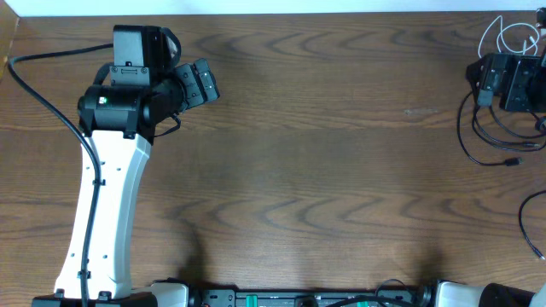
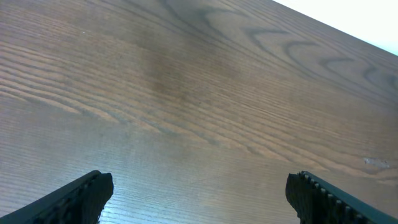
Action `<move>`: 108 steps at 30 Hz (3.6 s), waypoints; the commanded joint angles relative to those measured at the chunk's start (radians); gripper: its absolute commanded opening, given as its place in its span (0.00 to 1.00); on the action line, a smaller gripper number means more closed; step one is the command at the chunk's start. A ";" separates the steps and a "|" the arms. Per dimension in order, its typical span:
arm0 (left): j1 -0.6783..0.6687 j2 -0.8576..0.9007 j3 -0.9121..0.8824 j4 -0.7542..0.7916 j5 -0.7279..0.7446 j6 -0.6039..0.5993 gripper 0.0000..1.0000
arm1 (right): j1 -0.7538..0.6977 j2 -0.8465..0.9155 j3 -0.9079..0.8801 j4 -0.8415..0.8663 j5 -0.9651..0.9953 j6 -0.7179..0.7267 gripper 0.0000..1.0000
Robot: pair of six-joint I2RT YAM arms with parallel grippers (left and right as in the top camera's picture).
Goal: Untangle cables
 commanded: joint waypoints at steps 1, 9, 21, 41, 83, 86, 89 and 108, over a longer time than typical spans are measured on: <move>0.002 0.009 -0.009 0.000 -0.003 -0.009 0.95 | 0.003 0.001 0.000 -0.008 0.001 -0.011 0.99; 0.002 0.009 -0.009 0.000 -0.003 -0.009 0.95 | 0.071 -0.051 -0.116 0.172 0.077 -0.016 0.99; 0.002 0.009 -0.009 0.000 -0.003 -0.009 0.95 | 0.157 -0.574 -0.937 0.854 0.115 -0.057 0.99; 0.002 0.009 -0.009 0.000 -0.003 -0.009 0.95 | 0.192 -1.373 -1.956 1.462 0.151 -0.084 0.99; 0.002 0.009 -0.009 0.000 -0.009 -0.003 0.96 | 0.193 -1.468 -2.088 1.382 0.151 -0.083 0.99; 0.002 0.009 -0.009 0.000 -0.034 0.006 0.96 | 0.193 -1.468 -2.088 1.382 0.151 -0.083 0.99; 0.002 0.008 -0.009 -0.015 -0.033 0.006 0.96 | 0.193 -1.468 -2.088 1.382 0.151 -0.083 0.99; 0.002 -0.328 -0.251 0.230 -0.093 0.062 0.96 | 0.193 -1.468 -2.088 1.382 0.151 -0.083 0.99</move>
